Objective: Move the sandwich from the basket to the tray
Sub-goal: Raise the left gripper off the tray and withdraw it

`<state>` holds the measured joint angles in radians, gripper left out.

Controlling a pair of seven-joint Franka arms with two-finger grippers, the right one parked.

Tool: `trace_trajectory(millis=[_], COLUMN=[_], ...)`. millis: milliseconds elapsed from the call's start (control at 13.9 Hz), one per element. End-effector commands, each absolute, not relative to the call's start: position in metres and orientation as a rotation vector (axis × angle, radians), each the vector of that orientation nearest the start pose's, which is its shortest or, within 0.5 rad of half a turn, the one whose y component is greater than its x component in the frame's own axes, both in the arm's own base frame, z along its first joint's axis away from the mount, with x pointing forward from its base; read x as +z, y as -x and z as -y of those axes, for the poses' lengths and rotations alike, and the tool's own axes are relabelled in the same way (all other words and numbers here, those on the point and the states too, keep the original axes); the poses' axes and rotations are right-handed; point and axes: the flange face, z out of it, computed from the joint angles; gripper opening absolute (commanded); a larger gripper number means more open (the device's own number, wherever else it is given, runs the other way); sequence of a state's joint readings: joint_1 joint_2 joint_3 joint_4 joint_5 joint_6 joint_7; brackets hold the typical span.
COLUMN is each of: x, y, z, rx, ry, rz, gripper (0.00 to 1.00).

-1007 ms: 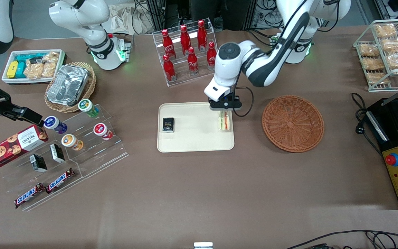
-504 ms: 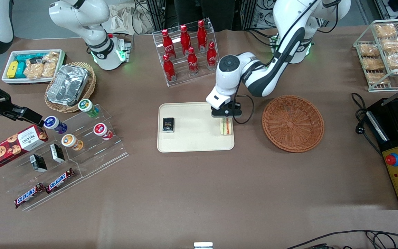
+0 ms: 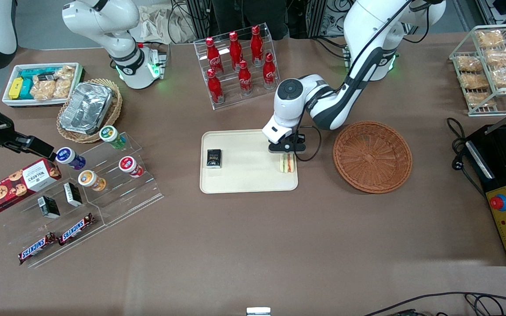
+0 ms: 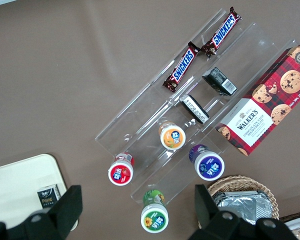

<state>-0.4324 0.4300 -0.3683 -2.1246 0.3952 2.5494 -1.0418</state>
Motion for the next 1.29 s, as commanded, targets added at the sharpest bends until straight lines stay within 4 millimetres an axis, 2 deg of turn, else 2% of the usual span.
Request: trace_trajectory(millis=[0,144,216,360,504,647,863,935,1079,1223], x=[0.219,0.228,0.243,0.278,0.33,0.379,0.441,0.46,0.496,0.52], y=[-0.402,-0.407,-0.41,-0.415,-0.418,-0.422,-0.432,-0.439,-0.441,-0.455], z=[0.425,0.42,0.419,0.412,0.409,0.394,0.348,0.328,0.292,0.245], rx=[-0.191,-0.208,-0.237,-0.251,-0.264,-0.263,-0.148,-0.115,-0.073,-0.036], ry=[3.111,3.108,3.109,3.069,3.098,3.102,3.092,3.12,3.147,3.197], rz=[-0.13,-0.115,-0.102,-0.04,0.042,0.11,0.106,0.14,0.134,0.149], gripper=[0.99,0.99,0.99,0.99,0.99,0.99,0.99,0.99,0.99,0.99])
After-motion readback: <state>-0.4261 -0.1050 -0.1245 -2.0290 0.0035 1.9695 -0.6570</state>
